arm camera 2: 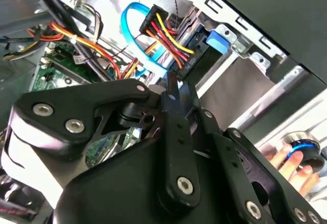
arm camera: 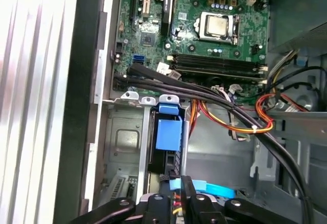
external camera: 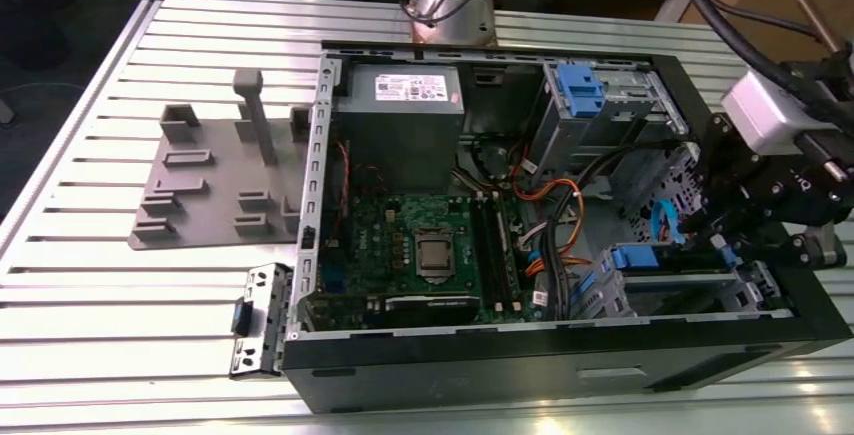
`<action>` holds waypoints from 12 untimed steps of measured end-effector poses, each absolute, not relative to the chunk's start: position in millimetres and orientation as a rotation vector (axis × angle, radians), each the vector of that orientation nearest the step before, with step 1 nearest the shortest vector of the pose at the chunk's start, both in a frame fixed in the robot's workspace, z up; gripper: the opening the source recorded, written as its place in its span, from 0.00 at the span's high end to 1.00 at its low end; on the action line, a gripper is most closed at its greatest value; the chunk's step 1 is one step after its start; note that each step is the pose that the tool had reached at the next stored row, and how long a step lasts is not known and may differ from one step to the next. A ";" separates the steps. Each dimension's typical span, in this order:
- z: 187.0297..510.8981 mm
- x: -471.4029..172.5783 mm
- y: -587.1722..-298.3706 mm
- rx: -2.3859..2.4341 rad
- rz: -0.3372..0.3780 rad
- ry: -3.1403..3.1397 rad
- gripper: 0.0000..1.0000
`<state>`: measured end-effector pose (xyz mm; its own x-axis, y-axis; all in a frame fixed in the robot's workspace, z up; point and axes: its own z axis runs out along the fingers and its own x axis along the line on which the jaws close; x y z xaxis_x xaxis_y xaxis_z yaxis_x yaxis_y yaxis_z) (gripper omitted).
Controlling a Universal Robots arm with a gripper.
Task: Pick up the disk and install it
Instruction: 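Insert the second disk wire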
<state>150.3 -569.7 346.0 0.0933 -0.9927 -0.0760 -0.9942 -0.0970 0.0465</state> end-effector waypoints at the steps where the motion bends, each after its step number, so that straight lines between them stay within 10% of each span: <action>1: 345.8 150.4 -569.6 -2.310 0.139 2.099 0.77; 12: 345.5 167.3 -568.8 -2.320 0.200 2.111 0.90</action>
<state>167.3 -568.8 345.5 0.0897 -0.9917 -0.0925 -0.9914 -0.0977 0.0866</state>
